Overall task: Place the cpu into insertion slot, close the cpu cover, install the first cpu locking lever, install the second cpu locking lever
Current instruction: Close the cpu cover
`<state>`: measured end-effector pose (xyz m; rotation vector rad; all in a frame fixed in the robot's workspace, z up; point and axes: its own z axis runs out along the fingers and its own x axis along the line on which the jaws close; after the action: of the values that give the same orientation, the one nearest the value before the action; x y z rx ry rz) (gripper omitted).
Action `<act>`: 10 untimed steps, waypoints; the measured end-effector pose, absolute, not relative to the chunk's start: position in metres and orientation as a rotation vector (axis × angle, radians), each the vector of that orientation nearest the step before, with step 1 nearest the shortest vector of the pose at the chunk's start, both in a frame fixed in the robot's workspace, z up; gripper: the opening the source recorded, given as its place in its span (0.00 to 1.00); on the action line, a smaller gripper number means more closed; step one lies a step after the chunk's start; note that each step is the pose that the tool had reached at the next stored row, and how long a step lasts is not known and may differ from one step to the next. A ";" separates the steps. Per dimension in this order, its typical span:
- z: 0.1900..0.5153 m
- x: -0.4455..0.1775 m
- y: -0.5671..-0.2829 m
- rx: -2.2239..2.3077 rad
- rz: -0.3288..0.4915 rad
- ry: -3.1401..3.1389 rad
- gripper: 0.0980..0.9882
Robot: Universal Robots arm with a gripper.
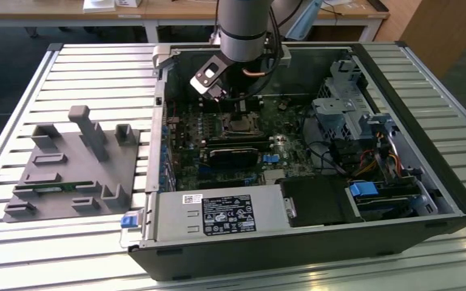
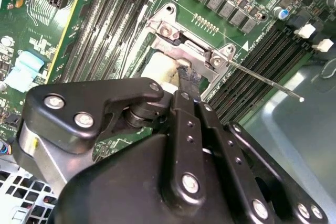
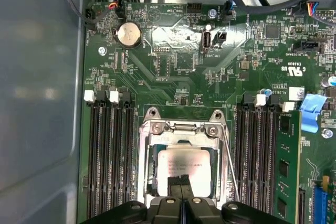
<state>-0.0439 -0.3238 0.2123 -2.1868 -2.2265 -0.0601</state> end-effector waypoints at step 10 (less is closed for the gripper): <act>0.212 -0.044 -0.324 -2.187 -0.060 -2.227 0.01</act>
<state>-0.0440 -0.3238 0.2123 -2.1869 -2.2265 -0.0600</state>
